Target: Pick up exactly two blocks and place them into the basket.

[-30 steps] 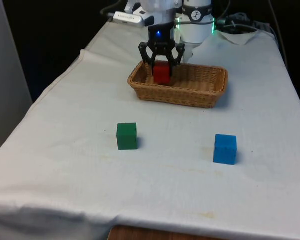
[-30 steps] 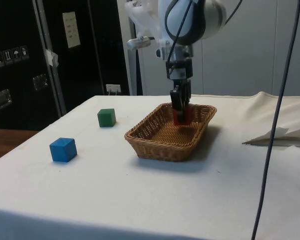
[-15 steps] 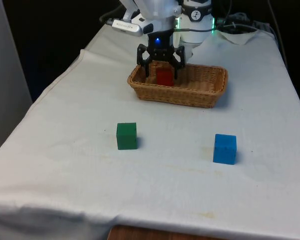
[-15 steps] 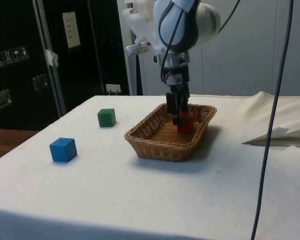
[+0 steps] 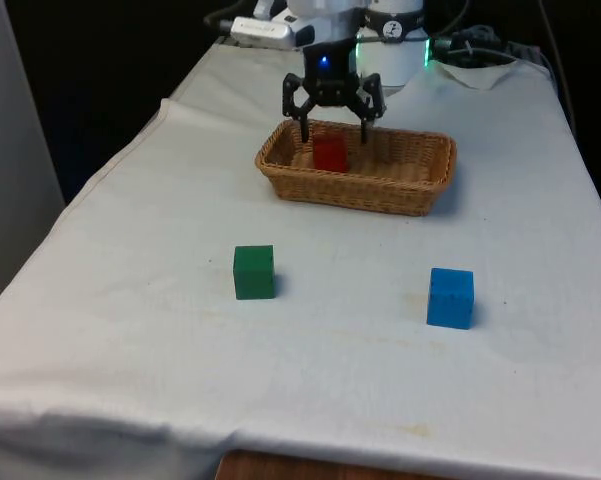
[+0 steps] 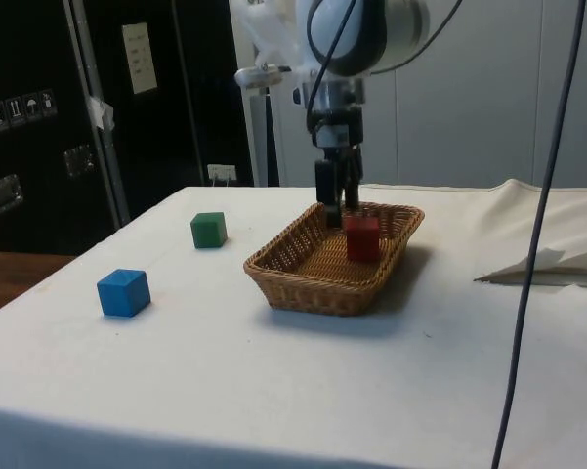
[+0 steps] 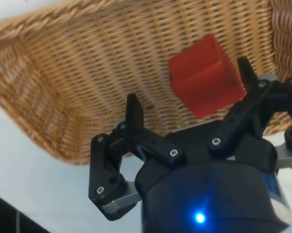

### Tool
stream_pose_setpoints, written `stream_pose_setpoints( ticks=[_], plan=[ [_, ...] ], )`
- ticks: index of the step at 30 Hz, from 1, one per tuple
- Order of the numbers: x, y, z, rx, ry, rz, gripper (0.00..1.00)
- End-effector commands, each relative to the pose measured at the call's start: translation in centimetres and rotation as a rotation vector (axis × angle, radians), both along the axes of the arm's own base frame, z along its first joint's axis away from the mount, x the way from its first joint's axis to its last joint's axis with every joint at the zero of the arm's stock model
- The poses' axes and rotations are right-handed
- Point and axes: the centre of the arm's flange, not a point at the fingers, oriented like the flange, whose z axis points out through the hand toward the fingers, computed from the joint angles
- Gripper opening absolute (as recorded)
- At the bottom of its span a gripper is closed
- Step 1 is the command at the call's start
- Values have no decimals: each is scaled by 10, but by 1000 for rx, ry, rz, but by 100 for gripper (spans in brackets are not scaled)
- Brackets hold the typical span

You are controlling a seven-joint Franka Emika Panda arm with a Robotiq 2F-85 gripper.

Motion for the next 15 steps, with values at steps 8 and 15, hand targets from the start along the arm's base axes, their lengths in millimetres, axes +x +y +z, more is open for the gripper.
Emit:
stream_pose_setpoints(
  ticks=[8, 15],
  plan=[
    [6, 24, 27, -11, -6, 3, 100],
    [14, 45, 51, -17, -18, 9, 100]
  ],
)
